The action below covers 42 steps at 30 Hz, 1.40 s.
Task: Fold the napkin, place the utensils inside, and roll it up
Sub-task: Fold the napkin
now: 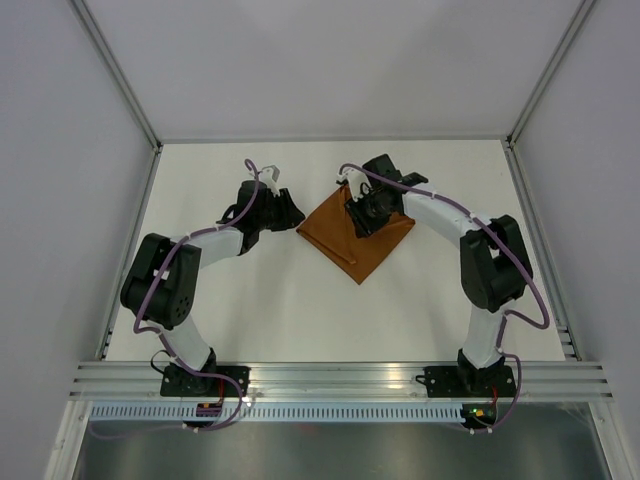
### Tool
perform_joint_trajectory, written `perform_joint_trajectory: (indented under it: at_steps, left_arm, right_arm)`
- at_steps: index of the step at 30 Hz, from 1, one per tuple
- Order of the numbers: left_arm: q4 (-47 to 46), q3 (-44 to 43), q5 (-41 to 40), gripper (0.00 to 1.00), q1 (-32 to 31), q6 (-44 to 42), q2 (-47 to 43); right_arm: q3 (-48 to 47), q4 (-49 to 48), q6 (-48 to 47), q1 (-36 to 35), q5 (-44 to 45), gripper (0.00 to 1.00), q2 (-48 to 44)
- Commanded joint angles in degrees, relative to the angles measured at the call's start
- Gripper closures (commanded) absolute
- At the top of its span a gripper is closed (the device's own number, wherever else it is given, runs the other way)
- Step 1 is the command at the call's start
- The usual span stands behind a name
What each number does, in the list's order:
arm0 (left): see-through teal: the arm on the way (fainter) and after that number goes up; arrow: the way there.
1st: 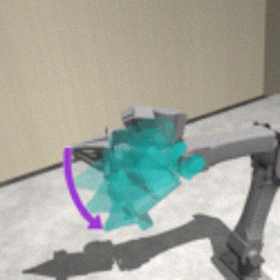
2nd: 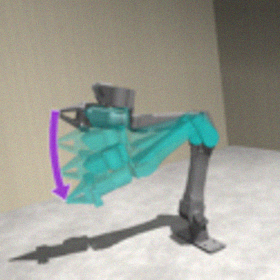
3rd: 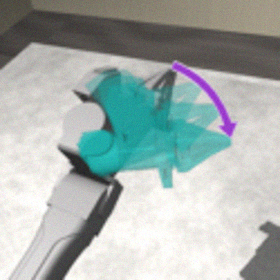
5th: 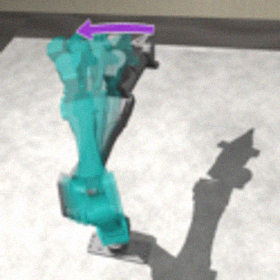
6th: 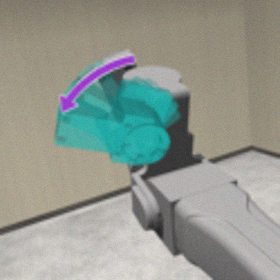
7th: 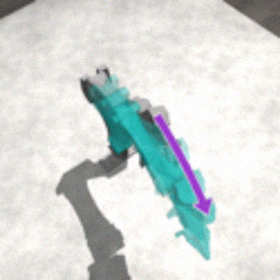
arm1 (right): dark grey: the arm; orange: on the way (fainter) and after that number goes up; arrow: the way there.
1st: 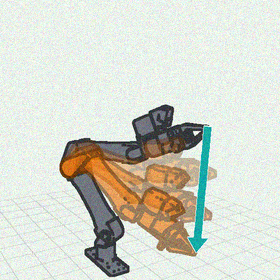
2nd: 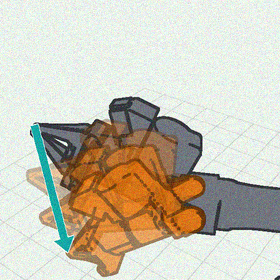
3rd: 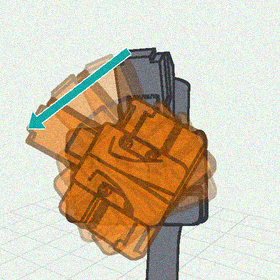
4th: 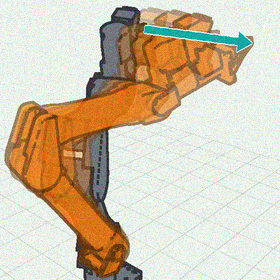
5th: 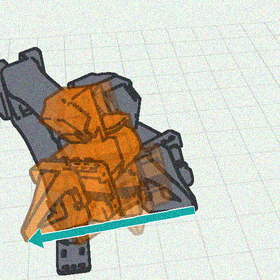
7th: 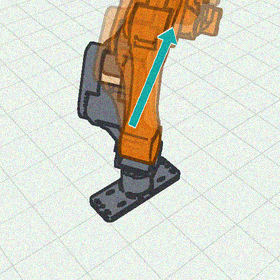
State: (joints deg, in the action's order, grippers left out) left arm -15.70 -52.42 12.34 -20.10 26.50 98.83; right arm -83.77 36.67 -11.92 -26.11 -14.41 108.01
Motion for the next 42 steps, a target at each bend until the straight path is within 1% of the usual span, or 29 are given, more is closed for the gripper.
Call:
perform_joint_trajectory:
  at_steps: [1, 11, 24, 30, 33, 40, 42]
  left_arm:
    - [1.6, 0.0, -2.2, 0.55, 0.0, 3.0, -0.5]
    - [3.0, 0.0, -2.2, 0.55, 1.2, 3.9, 0.5]
    - [3.3, -0.6, -0.9, 0.55, 2.3, 3.8, 0.3]
    - [3.1, -0.7, -0.4, 0.55, 2.5, 3.7, 0.6]
    - [3.1, -0.7, -0.2, 0.55, 2.6, 3.6, 0.7]
    - [2.8, -0.9, 0.2, 0.55, 2.9, 3.9, 1.0]
    - [2.6, -0.9, 0.3, 0.55, 3.0, 4.1, 1.1]
  right_arm:
    - [-1.6, -0.8, -0.2, -3.5, 2.8, 0.58, 2.1]
    - [-0.3, -0.6, -0.7, -8.6, 2.9, 0.57, 3.4]
    - [1.8, -1.3, -1.0, -11.7, 5.3, 0.57, 5.3]
    - [2.2, -1.8, -1.2, -11.9, 6.0, 0.57, 6.3]
    - [2.4, -1.9, -1.1, -12.0, 6.2, 0.59, 6.3]
    - [2.2, -1.3, -1.0, -12.2, 6.7, 0.72, 4.8]
    - [2.3, -1.2, -1.0, -12.3, 6.8, 0.73, 4.4]
